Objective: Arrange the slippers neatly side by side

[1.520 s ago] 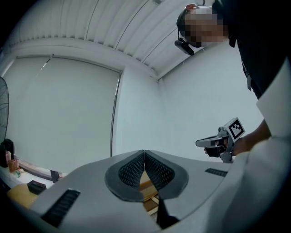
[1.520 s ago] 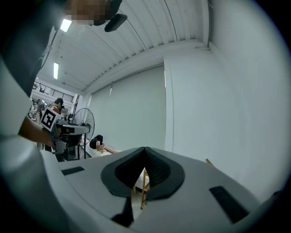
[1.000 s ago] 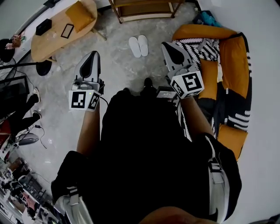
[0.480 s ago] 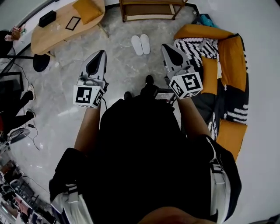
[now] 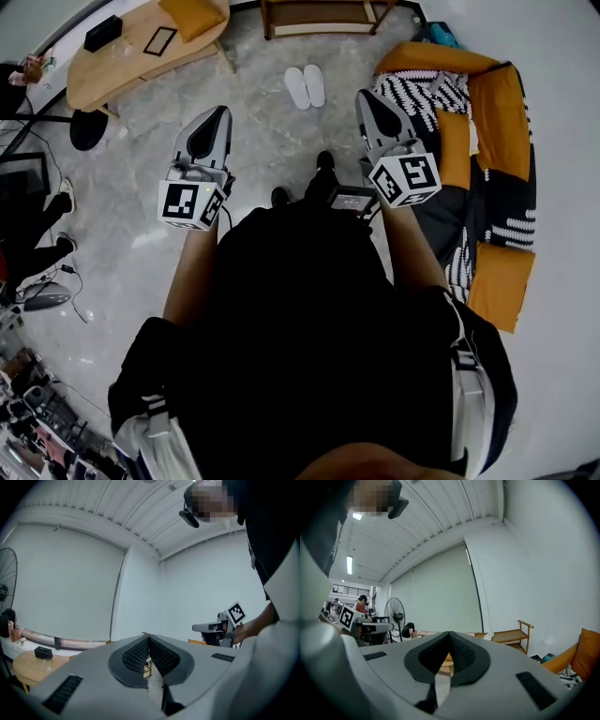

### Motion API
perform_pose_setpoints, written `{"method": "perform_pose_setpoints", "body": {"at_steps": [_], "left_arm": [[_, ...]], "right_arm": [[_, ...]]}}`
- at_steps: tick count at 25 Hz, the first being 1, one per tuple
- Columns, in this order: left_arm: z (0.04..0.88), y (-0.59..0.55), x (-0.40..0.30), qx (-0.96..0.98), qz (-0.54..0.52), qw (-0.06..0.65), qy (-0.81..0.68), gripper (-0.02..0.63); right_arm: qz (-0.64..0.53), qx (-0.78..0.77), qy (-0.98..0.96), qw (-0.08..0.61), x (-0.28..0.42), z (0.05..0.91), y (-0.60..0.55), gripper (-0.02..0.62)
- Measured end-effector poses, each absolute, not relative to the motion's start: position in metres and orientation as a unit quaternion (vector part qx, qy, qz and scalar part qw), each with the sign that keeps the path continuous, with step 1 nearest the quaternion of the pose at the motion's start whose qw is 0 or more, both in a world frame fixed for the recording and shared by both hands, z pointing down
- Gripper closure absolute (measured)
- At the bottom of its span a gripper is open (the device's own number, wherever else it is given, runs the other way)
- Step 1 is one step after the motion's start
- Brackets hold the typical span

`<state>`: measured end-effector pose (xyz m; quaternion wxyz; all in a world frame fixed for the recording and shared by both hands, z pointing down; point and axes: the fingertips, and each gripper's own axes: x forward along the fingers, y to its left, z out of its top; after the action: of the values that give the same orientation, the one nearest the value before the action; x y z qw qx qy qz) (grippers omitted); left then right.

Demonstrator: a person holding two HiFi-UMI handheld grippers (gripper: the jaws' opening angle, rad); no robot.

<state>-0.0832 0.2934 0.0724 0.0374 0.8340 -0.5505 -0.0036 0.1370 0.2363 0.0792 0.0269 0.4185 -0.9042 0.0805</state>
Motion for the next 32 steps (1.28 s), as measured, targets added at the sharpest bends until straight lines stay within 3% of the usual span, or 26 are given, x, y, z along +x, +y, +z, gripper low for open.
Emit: {"method": "perform_pose_setpoints", "body": {"at_steps": [32], "left_arm": [[0.078,0.292,-0.102,0.842,-0.008,0.052,-0.536,0.589]], "right_arm": [[0.069,0.406,-0.910,0.045,0.120,0.087,0.265,0.565]]}}
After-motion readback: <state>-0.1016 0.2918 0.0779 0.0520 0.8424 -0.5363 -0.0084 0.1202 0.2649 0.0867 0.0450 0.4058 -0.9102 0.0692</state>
